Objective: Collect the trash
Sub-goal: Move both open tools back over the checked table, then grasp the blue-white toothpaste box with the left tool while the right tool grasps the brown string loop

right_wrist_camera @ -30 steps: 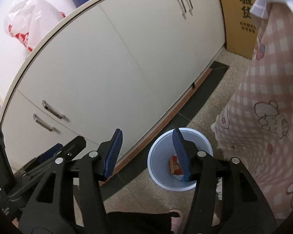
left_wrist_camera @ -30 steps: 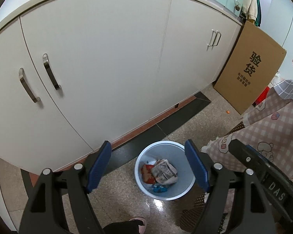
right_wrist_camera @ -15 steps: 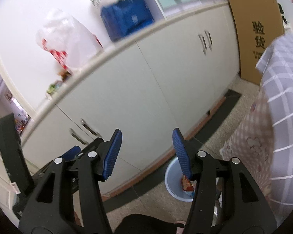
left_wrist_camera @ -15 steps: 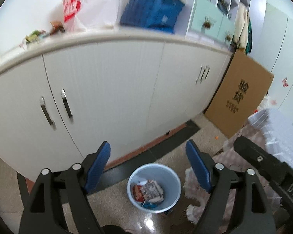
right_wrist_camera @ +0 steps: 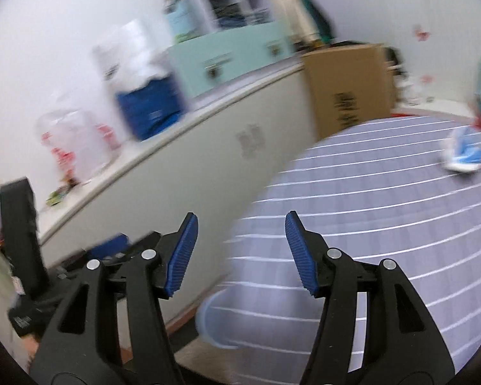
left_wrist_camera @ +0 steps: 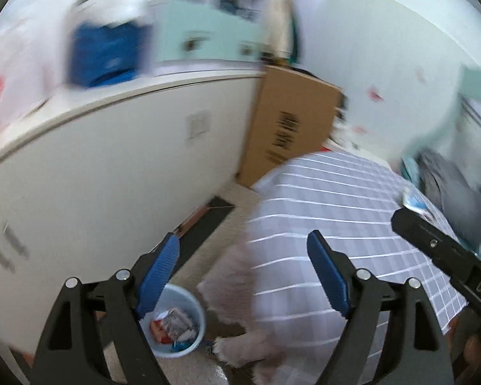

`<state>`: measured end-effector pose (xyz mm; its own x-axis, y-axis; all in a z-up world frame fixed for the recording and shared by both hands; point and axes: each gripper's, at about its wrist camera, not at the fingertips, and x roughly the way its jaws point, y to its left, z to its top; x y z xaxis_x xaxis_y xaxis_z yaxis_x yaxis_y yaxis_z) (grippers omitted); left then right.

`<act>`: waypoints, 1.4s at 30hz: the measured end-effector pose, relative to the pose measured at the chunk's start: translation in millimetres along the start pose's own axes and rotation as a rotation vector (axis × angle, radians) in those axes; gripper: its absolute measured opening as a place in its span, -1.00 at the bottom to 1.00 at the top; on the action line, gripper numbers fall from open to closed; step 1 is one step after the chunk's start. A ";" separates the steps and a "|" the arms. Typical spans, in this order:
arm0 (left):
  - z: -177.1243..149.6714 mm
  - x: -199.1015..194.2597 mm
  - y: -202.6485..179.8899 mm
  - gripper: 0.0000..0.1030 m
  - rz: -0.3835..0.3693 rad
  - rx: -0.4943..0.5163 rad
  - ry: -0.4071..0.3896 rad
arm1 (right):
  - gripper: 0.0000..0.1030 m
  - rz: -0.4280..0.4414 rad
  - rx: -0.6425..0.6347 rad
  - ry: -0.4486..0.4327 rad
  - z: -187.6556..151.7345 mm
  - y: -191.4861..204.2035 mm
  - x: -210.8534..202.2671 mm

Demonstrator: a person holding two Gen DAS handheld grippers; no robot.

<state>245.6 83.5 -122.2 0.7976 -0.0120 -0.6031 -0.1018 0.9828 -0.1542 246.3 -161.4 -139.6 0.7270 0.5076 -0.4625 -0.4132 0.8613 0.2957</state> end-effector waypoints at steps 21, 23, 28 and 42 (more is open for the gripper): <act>2.1 144.9 -376.1 0.56 -0.141 0.789 0.015 | 0.23 -0.467 0.158 0.122 12.9 -308.2 -65.3; 3.3 153.9 -386.6 0.50 -0.136 0.816 0.018 | 0.23 -0.461 0.139 0.135 17.3 -316.4 -58.8; 8.6 173.7 -394.7 -0.06 -0.143 0.821 0.055 | 0.23 -0.439 0.067 0.161 34.0 -322.9 -36.5; 60.6 156.4 -325.1 -0.97 -0.230 0.514 0.045 | -0.02 -0.434 -0.097 0.264 58.7 -316.0 27.5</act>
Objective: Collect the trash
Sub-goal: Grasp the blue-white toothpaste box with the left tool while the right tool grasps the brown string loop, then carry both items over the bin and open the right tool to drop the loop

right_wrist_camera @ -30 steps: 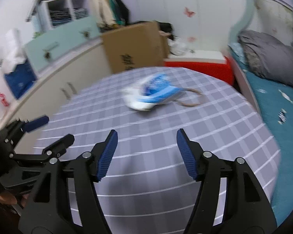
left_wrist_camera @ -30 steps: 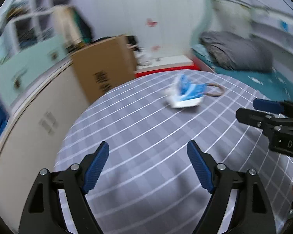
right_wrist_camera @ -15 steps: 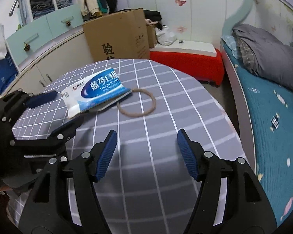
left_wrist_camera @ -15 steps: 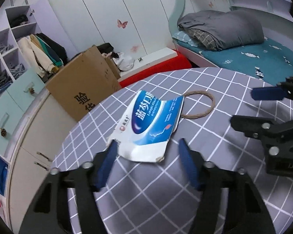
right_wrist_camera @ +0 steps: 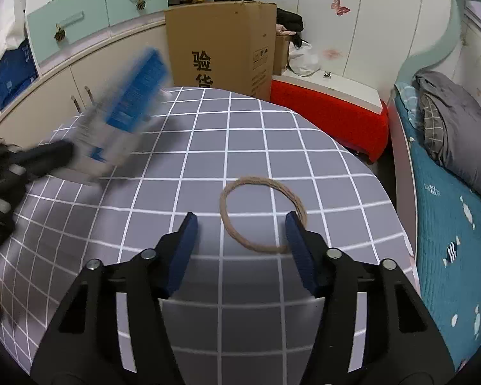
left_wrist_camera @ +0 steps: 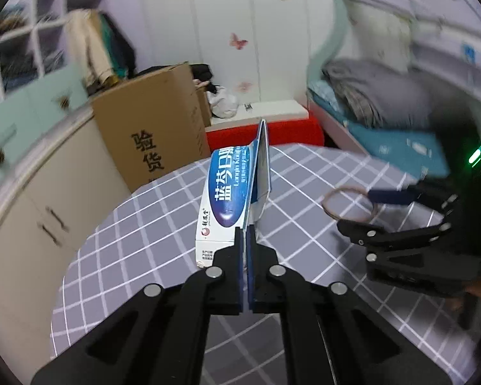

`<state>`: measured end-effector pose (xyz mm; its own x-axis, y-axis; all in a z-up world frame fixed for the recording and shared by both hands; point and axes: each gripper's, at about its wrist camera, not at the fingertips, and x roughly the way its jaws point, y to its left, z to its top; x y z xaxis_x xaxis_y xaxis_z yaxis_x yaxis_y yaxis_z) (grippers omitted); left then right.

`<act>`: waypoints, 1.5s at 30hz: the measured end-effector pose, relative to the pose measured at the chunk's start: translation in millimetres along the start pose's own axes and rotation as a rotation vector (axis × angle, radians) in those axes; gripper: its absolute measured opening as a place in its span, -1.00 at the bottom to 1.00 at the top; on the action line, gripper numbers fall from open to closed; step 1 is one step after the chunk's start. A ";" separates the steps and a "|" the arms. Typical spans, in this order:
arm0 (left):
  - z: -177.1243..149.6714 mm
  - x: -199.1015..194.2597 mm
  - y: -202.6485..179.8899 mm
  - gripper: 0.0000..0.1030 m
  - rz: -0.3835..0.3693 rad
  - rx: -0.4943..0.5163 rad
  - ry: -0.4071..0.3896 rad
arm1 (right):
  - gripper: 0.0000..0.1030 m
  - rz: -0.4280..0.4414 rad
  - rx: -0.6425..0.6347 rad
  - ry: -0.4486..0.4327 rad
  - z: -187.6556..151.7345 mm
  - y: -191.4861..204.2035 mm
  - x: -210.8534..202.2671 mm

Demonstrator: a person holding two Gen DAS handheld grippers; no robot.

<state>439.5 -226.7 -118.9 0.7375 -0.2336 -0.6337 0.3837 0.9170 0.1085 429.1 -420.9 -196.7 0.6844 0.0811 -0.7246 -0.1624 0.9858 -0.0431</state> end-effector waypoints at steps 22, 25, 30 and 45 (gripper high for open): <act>-118.2 -171.1 186.8 -0.97 0.036 -0.395 -0.042 | -0.94 0.212 -0.072 -0.050 9.7 115.1 -76.4; -156.8 -206.0 209.6 -0.97 0.050 -0.461 -0.045 | -0.94 0.311 -0.111 -0.095 1.7 166.4 -110.1; -220.7 -244.9 238.3 -0.97 0.049 -0.577 -0.042 | -0.93 0.451 -0.161 -0.108 -22.5 253.4 -143.5; -361.5 -297.2 304.9 -0.97 0.119 -0.839 0.011 | -0.93 0.758 -0.266 0.059 -101.5 462.8 -141.4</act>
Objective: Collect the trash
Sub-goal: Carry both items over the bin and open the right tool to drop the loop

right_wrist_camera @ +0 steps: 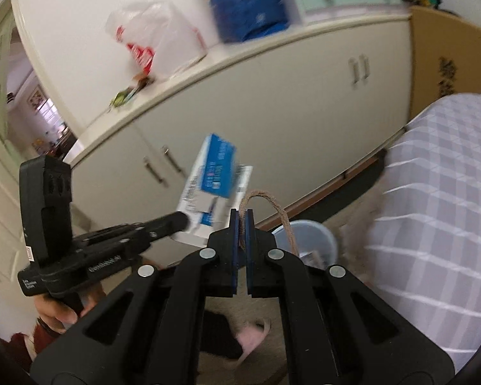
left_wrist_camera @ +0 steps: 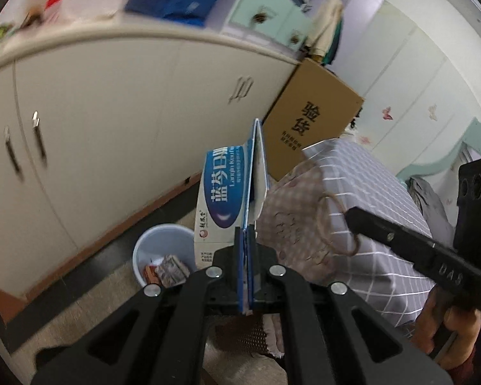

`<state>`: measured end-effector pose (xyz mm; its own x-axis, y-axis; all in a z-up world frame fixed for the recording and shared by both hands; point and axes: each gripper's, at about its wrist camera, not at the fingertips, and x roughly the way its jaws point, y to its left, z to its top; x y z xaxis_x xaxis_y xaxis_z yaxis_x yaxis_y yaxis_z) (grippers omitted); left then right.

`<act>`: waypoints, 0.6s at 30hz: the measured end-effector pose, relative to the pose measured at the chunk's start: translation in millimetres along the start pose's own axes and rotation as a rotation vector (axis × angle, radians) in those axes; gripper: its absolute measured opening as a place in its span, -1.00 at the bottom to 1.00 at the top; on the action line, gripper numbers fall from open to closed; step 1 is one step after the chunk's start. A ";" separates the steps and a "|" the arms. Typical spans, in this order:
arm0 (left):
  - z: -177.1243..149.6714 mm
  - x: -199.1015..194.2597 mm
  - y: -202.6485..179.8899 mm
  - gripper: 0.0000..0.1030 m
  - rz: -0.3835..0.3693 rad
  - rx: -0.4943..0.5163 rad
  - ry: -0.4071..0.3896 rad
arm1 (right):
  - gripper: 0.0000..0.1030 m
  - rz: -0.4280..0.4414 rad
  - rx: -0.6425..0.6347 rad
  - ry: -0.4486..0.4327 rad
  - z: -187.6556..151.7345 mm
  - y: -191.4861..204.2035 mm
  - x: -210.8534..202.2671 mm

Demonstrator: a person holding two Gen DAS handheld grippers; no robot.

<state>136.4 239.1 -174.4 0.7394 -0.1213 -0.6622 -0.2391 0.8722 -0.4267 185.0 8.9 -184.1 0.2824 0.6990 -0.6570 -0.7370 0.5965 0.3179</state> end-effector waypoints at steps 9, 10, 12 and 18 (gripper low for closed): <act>-16.5 74.4 58.2 -0.97 0.091 -0.089 0.117 | -0.93 -0.014 0.069 0.148 -28.1 -14.9 119.2; -18.5 81.8 64.7 -0.97 0.094 -0.099 0.129 | -0.93 -0.024 0.090 0.166 -30.9 -24.1 137.4; -26.1 106.0 82.2 -0.97 0.089 -0.126 0.170 | -0.91 -0.039 0.123 0.192 -37.1 -39.7 160.9; -44.9 166.8 115.0 -0.97 0.106 -0.178 0.269 | -0.60 -0.104 0.203 0.252 -50.5 -79.0 228.7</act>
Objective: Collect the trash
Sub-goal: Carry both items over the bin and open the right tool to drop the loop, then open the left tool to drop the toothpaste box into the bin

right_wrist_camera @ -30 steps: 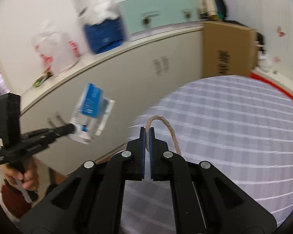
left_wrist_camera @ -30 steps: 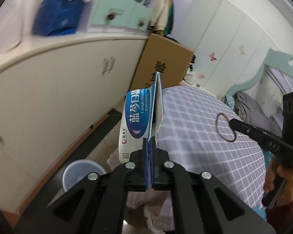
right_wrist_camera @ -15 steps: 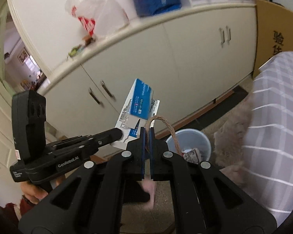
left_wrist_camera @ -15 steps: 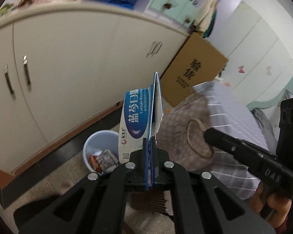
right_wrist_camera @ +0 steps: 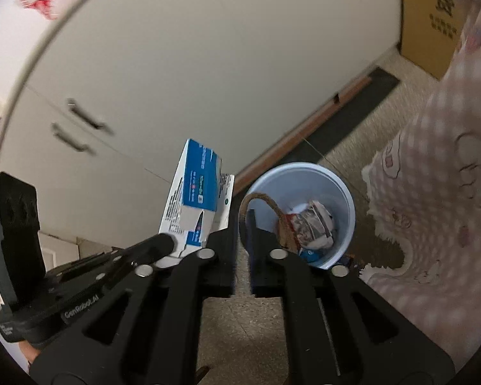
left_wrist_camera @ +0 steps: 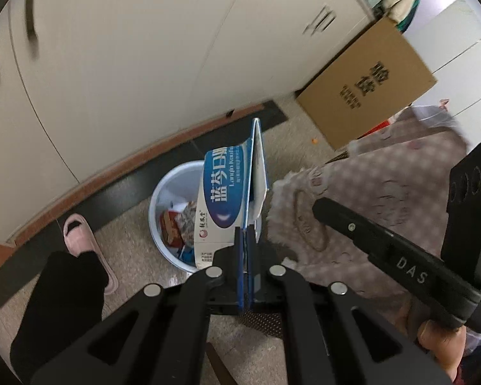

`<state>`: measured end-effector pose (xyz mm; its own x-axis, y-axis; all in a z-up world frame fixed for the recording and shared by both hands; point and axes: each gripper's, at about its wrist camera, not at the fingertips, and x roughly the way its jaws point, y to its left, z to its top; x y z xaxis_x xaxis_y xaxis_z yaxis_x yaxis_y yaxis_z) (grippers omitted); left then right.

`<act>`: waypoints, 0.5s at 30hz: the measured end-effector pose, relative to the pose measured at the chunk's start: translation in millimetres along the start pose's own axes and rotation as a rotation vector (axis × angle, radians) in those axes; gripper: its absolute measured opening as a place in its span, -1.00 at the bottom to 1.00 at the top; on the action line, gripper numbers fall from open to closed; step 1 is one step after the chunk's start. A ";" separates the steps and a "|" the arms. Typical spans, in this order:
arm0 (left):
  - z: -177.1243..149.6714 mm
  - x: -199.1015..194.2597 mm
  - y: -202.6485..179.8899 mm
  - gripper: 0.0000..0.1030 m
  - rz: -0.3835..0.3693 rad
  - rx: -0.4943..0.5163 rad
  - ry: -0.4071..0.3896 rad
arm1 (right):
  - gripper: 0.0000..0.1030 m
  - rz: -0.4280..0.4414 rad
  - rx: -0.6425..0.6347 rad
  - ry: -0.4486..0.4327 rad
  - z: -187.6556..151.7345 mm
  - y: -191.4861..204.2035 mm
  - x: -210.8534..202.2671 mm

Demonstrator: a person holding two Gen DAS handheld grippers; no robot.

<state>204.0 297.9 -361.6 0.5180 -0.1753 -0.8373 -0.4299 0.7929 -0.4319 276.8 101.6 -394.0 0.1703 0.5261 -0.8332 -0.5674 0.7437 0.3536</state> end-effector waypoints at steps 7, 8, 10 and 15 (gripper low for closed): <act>-1.3 43.8 12.6 -0.97 0.023 0.004 0.070 | -0.03 -0.101 0.006 -0.011 -5.1 -13.9 34.4; -1.5 47.3 10.6 -0.97 0.030 0.008 0.076 | -0.03 -0.123 -0.004 -0.014 -6.3 -14.0 36.2; -2.5 53.7 9.6 -0.96 0.037 0.011 0.086 | -0.02 -0.156 -0.017 -0.011 -10.1 -17.8 40.1; -4.7 68.6 6.3 -0.96 0.045 0.014 0.112 | 0.04 -0.202 -0.032 -0.018 -20.9 -21.8 42.0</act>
<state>233.3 288.2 -423.3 0.4123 -0.2026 -0.8883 -0.4405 0.8091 -0.3890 279.5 98.9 -445.6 0.2973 0.3749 -0.8781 -0.5451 0.8217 0.1662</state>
